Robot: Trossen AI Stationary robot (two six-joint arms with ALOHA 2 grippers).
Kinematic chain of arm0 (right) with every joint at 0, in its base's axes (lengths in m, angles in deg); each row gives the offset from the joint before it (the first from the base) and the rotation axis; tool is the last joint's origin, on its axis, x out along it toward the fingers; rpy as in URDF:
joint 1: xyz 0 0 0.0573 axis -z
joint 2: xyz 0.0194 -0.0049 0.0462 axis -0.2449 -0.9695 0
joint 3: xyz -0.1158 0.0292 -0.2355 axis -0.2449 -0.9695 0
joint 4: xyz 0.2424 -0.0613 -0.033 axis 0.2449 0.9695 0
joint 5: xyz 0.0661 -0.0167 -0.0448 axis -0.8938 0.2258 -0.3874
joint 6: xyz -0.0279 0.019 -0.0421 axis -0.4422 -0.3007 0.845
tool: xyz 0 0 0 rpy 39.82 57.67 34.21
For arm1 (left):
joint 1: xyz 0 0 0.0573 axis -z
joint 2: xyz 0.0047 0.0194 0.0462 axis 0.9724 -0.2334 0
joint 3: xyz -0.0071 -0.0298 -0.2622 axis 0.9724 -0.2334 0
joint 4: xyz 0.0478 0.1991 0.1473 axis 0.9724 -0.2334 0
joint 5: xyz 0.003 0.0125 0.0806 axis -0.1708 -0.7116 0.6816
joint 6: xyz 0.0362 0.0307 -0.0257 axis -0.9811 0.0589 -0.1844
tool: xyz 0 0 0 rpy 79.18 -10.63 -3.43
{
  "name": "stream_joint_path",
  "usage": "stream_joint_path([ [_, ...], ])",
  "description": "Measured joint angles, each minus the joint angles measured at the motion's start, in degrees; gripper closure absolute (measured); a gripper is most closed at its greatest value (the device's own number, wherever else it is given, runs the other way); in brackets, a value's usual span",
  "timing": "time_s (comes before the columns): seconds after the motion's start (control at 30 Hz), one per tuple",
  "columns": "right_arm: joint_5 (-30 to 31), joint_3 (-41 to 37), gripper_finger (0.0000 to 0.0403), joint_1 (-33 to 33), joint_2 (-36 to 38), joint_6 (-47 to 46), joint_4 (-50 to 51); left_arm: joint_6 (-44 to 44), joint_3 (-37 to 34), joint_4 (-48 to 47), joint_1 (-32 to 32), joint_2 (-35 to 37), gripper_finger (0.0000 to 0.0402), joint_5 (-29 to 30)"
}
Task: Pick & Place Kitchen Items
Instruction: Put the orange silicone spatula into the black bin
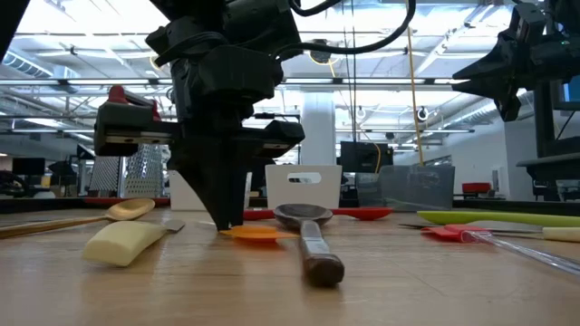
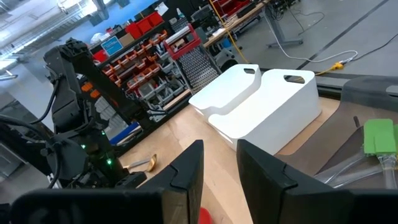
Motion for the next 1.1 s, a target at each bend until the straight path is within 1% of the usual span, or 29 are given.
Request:
stream_joint_path([
  [0.27, 0.0, 0.0, 0.0314, 0.0, -0.01, 0.0, 0.0, 0.44, 0.02, 0.12, 0.06, 0.01, 0.0395, 0.42],
  [0.53, 0.0, 0.0, 0.0314, 0.0, 0.0, -0.02, 0.0, 0.56, 0.11, 0.4, 0.63, 0.02, 0.0401, 2.57],
  [1.0, 0.0, 0.02, 0.0314, 0.0, -0.01, -0.02, -0.02, 0.46, 0.39, -0.73, 0.6, 0.45, 0.0401, 2.61],
  [1.1, 0.0, 0.0, 0.0314, 0.0, -0.01, -0.02, -0.02, 0.59, 1.04, -2.47, 0.69, 1.24, 0.0401, 4.14],
])
